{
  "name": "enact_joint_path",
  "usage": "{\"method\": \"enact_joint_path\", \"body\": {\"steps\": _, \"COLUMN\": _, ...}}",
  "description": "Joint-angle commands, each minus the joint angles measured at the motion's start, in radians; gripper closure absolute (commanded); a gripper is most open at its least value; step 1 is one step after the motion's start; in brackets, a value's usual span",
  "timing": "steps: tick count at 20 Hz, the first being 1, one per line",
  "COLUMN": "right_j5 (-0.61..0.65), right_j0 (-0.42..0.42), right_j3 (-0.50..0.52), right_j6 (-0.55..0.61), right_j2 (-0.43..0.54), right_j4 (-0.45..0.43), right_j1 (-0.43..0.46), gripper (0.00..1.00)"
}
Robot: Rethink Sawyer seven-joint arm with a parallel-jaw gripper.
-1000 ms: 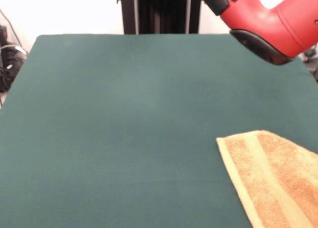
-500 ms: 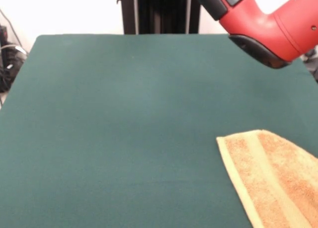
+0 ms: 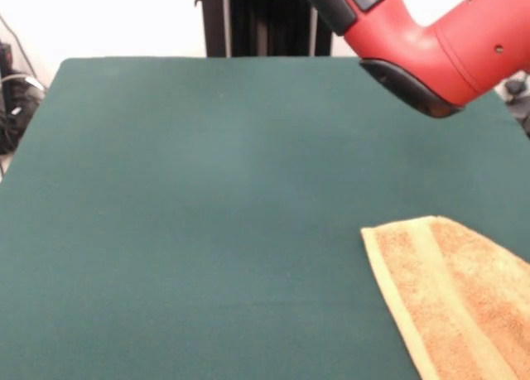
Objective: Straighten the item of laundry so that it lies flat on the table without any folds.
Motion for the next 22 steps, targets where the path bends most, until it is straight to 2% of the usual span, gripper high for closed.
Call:
{"method": "enact_joint_path", "body": {"steps": 1, "right_j5": 0.125, "right_j0": 0.003, "right_j3": 0.026, "right_j6": 0.138, "right_j2": -0.041, "right_j4": -0.006, "right_j1": 0.036, "gripper": 1.00}}
{"method": "enact_joint_path", "body": {"steps": 8, "right_j5": 0.095, "right_j0": 0.018, "right_j3": 0.025, "right_j6": 0.146, "right_j2": -0.059, "right_j4": 0.014, "right_j1": 0.035, "gripper": 1.00}}
{"method": "enact_joint_path", "body": {"steps": 9, "right_j5": 0.089, "right_j0": 0.021, "right_j3": 0.025, "right_j6": 0.146, "right_j2": -0.063, "right_j4": 0.015, "right_j1": 0.035, "gripper": 0.00}}
{"method": "enact_joint_path", "body": {"steps": 11, "right_j5": 0.081, "right_j0": 0.032, "right_j3": 0.027, "right_j6": 0.145, "right_j2": -0.080, "right_j4": 0.033, "right_j1": 0.025, "gripper": 0.00}}
{"method": "enact_joint_path", "body": {"steps": 16, "right_j5": 0.122, "right_j0": 0.017, "right_j3": 0.040, "right_j6": 0.127, "right_j2": -0.070, "right_j4": 0.004, "right_j1": 0.025, "gripper": 0.00}}
{"method": "enact_joint_path", "body": {"steps": 22, "right_j5": 0.108, "right_j0": -0.012, "right_j3": 0.025, "right_j6": 0.146, "right_j2": -0.014, "right_j4": -0.050, "right_j1": 0.069, "gripper": 0.00}}
